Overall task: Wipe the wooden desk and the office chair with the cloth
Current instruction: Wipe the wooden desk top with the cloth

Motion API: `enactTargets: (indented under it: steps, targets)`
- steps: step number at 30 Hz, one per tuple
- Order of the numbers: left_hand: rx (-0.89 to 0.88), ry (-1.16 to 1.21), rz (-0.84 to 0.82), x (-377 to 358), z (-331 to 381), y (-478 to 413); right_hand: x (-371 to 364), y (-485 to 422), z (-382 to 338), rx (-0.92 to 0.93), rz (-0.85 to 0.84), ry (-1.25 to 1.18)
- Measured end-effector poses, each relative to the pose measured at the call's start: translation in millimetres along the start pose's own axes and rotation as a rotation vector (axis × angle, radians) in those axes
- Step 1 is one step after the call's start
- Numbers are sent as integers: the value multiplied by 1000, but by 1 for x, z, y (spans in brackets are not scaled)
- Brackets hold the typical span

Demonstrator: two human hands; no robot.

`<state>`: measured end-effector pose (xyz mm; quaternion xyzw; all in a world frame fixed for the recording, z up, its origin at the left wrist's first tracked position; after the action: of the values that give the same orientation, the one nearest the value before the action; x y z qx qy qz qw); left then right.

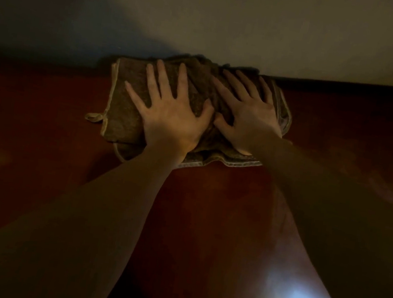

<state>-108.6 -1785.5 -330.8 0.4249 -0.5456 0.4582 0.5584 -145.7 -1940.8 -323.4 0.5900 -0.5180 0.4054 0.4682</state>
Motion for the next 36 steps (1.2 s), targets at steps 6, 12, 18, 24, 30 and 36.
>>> enactTargets:
  steps: [6,12,18,24,30,36]
  targets:
    - [-13,-12,-23,0,5,-8,4,-7,5,-13,10,-9]
    - [-27,-18,-43,0,3,-6,1,-2,2,16,53,-4]
    - [-136,-11,-67,-1,3,-1,-7,25,0,-124,101,43]
    - [-254,-30,-93,1,-10,68,-25,99,-29,-162,71,35]
    - [-320,-46,-99,5,-18,152,-43,197,-60,-211,75,-1]
    - [-304,-40,-117,7,-22,245,-63,276,-83,-233,76,-16]
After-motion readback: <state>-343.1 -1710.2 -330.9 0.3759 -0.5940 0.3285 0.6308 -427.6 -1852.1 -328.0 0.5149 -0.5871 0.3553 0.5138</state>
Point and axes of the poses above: each hand's wrist, its own y-axis away from the middle knuckle, its own x-axis out of the back of the hand, z = x × y, the point moved 6 cm from there along -y, towards the middle knuckle, and after that the axes turned 8 degrees about -y, right-handed, at the moved point
